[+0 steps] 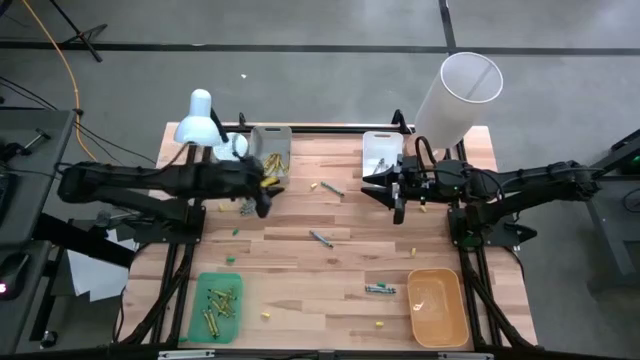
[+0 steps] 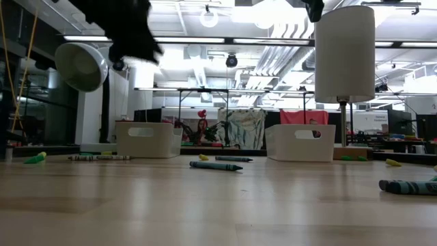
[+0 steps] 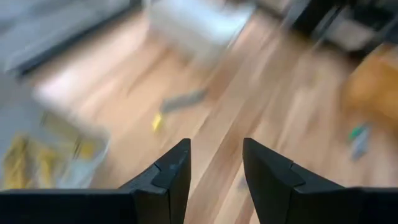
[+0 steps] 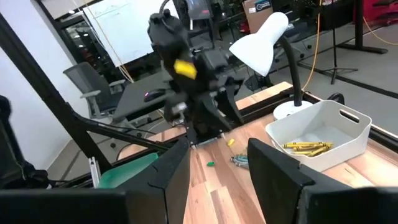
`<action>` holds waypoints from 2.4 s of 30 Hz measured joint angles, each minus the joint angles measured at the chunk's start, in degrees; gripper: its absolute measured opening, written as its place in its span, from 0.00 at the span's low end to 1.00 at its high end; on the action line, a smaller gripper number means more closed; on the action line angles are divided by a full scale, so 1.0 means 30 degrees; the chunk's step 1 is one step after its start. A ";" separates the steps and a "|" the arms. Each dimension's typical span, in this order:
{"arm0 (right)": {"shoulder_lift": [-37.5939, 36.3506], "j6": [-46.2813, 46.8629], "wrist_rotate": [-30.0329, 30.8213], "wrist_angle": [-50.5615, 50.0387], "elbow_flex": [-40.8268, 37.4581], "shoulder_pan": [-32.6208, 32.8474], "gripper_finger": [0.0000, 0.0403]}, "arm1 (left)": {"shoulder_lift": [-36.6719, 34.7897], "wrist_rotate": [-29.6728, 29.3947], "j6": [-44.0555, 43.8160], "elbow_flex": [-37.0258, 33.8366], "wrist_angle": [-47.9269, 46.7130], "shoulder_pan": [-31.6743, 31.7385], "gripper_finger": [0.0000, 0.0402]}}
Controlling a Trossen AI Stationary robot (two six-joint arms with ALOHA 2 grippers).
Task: Sort crayons
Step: Put the gray crayon into the white bin
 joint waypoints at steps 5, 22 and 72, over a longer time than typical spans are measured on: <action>0.0249 0.0007 0.0796 -0.0146 0.0000 0.0000 0.38 | 0.3024 0.0131 -0.2022 0.0954 -0.4062 -0.0106 0.33; 0.1654 0.0867 0.0991 -0.0347 0.0000 0.0000 0.38 | 0.9913 0.0575 -0.2213 0.0824 -0.5262 0.1682 0.33; 0.1781 0.1231 0.0991 -0.0234 0.0000 0.0000 0.38 | 0.4920 -0.0626 0.0632 -0.0093 0.4443 -0.3231 0.00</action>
